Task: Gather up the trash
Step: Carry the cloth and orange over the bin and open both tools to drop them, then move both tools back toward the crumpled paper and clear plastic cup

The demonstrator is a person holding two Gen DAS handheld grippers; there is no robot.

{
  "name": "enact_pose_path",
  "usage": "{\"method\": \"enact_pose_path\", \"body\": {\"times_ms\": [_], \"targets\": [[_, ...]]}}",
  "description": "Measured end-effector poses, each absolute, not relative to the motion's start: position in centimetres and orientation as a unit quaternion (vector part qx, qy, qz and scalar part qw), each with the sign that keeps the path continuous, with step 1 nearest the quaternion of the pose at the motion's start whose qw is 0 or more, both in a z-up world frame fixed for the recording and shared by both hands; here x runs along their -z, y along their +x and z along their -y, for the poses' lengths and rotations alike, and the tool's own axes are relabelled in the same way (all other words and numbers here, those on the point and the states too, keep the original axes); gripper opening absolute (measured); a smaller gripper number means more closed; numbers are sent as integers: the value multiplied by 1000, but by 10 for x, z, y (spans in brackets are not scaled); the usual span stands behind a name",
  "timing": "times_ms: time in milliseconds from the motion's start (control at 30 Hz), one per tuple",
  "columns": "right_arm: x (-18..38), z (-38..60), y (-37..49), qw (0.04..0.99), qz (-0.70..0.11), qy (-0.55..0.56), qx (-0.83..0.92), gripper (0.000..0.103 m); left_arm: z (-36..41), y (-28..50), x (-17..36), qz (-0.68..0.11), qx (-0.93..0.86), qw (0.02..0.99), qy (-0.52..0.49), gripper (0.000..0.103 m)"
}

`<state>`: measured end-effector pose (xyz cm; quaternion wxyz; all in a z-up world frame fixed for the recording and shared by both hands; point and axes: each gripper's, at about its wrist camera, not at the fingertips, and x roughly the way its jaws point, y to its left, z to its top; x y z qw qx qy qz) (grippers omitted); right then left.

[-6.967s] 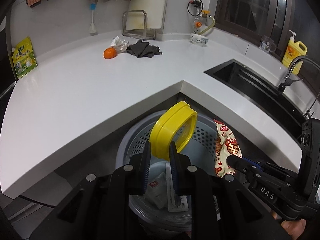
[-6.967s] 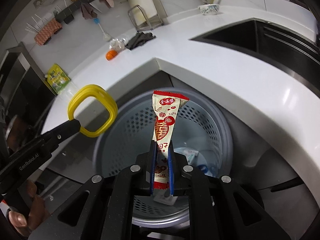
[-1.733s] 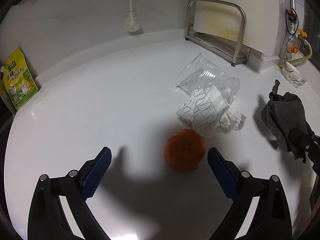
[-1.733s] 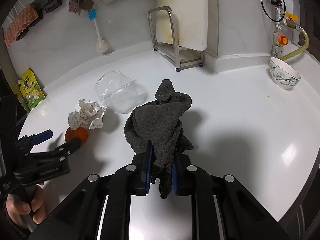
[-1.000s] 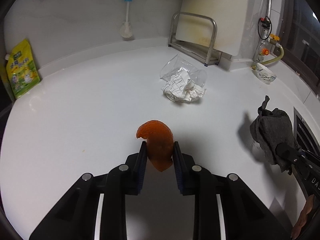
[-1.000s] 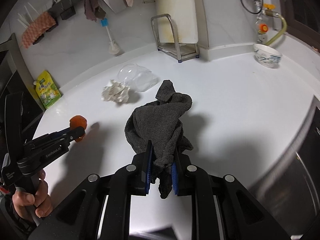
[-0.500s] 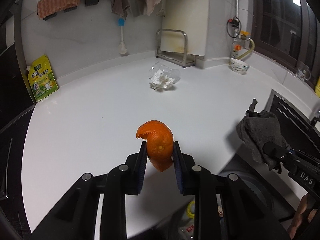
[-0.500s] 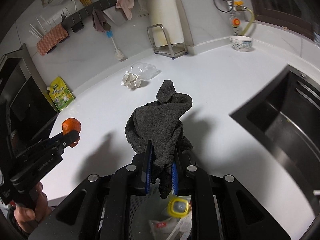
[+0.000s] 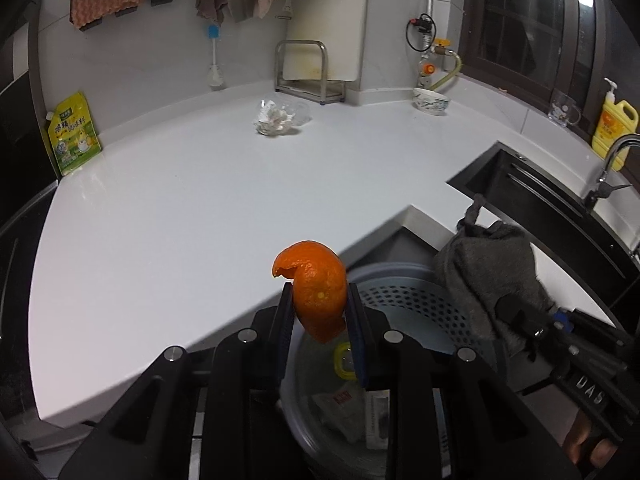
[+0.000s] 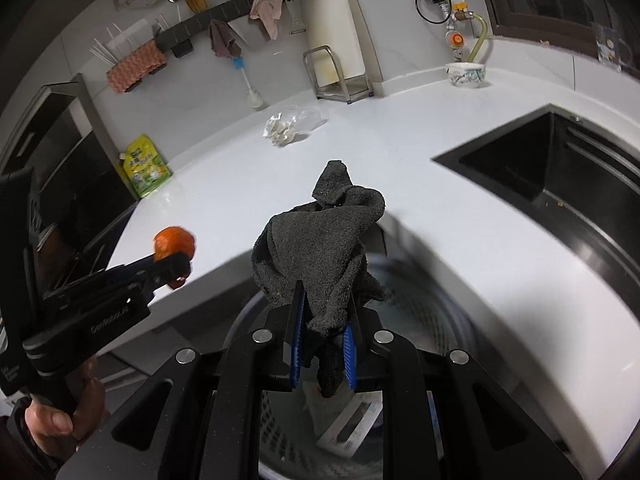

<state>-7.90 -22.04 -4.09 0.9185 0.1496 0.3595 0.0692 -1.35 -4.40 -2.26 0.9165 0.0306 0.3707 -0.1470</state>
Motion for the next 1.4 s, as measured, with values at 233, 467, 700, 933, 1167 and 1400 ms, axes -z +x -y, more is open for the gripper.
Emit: {"method": "enact_pose_path", "body": {"times_ms": [233,467,700,933,1167,1400], "targets": [[66,228,-100,905,-391,155,-53,16,65,-33,41,-376,164,910,60,25],[87,232,-105,891,-421,162,-42,16,71,-35,61,-400,170,898,69,27],[105,235,-104,878,-444,175,-40,18,75,-32,75,-420,169,889,73,31],[104,238,-104,883,-432,180,-35,51,75,-31,78,-421,154,890,82,66],[102,243,-105,886,-428,178,-23,56,71,-30,76,-412,136,897,87,77],[101,243,-106,887,-425,178,-24,56,67,-27,77,-416,129,897,83,78]]}}
